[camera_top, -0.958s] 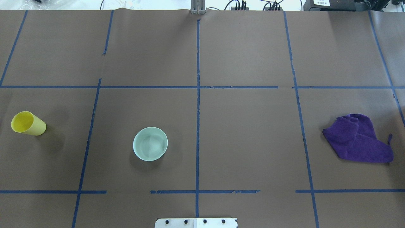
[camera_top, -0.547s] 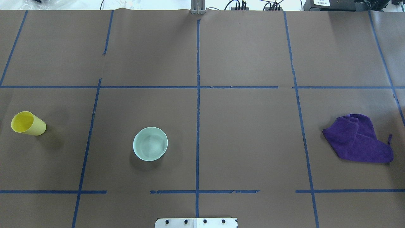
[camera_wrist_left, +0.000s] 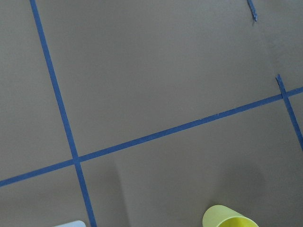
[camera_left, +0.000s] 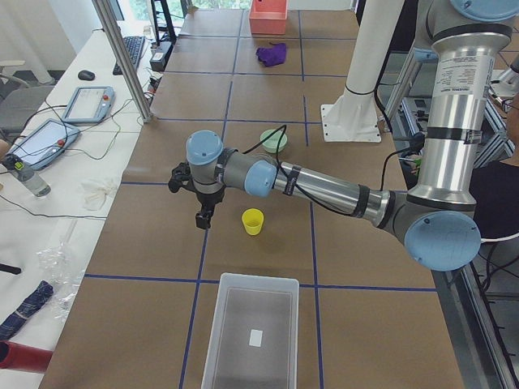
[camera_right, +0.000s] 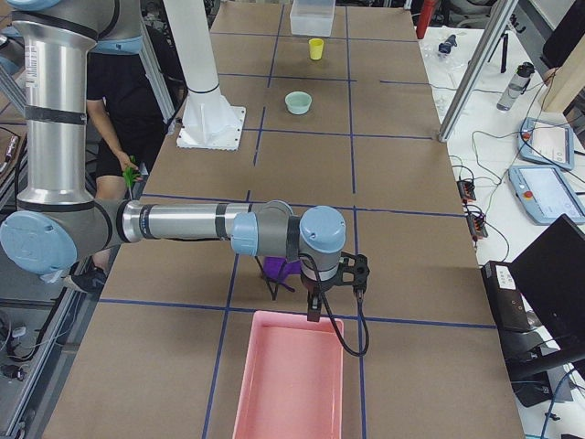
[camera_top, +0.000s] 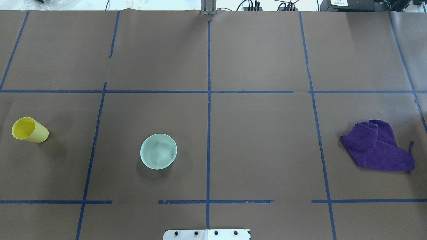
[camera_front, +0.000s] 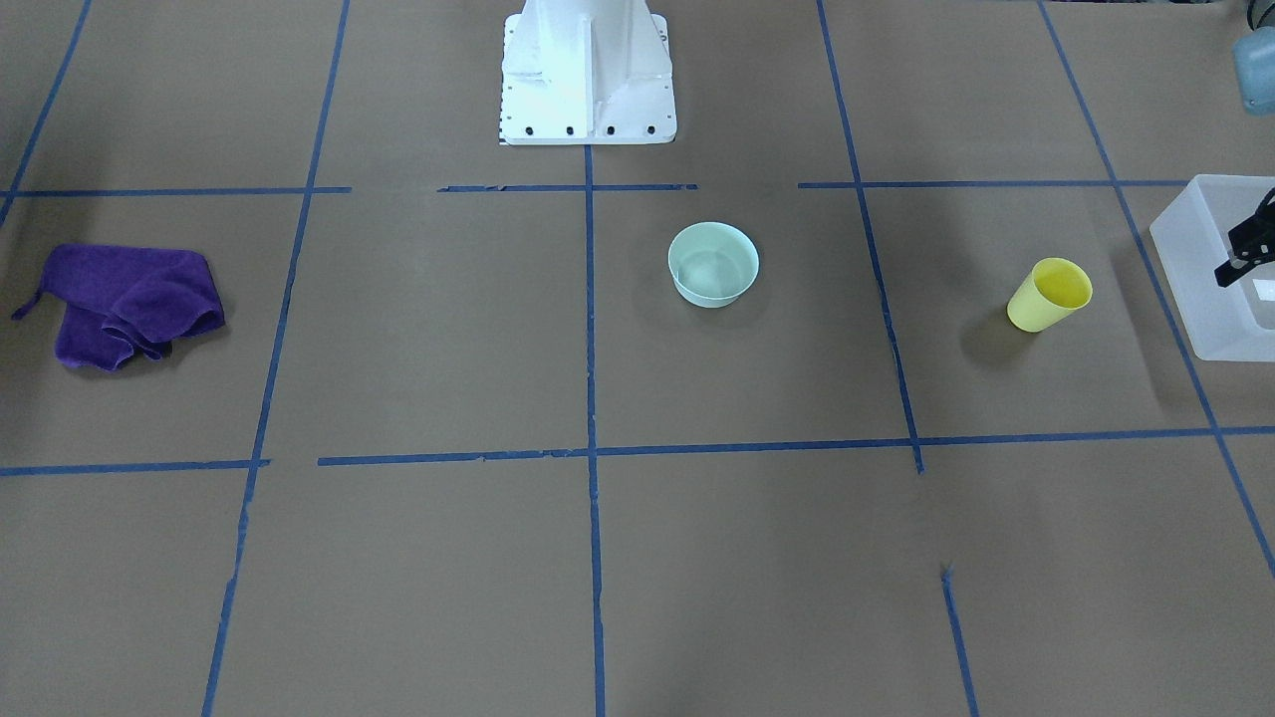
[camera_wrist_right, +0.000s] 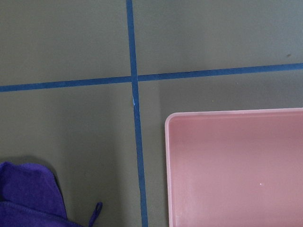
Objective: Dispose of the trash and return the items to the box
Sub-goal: 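Move the left gripper toward the yellow cup, then grasp the yellow cup with the left gripper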
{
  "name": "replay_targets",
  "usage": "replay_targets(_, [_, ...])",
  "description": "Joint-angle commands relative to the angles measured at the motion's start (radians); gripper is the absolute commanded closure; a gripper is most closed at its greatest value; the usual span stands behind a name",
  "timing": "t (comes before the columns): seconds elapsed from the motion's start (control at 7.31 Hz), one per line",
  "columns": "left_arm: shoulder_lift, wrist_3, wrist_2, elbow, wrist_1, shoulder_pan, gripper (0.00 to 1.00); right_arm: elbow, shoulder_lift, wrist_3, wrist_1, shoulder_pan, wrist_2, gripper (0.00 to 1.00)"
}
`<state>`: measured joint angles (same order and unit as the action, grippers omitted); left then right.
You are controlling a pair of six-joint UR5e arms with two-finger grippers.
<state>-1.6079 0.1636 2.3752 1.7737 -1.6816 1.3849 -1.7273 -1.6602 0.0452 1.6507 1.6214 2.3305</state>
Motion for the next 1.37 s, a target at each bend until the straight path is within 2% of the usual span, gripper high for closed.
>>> replay_targets(0.0, [0.125,0.306,-0.053,0.003,-0.306,-0.119,0.0,-0.005,0.0,0.01,0.0,0.0,0.001,0.0])
replay_targets(0.14, [0.175,0.467,-0.086,0.003,-0.449,-0.194,0.0,-0.006,0.008,0.009,0.0,0.0,0.003,0.0])
replay_targets(0.27, [0.196,0.526,-0.091,-0.002,-0.501,-0.24,0.0,-0.008,0.013,0.01,-0.002,0.0,0.009,0.0])
replay_targets(0.55, [0.197,0.605,-0.116,-0.011,-0.503,-0.302,0.03,0.004,0.013,0.01,-0.002,-0.002,0.0,0.0])
replay_targets(0.68, [0.197,0.611,-0.161,-0.016,-0.503,-0.319,0.03,0.003,0.014,0.013,-0.002,-0.002,0.004,0.0])
replay_targets(1.23, [0.189,0.608,-0.168,-0.077,-0.533,-0.358,0.03,-0.021,0.016,0.013,-0.003,-0.002,0.018,0.0])
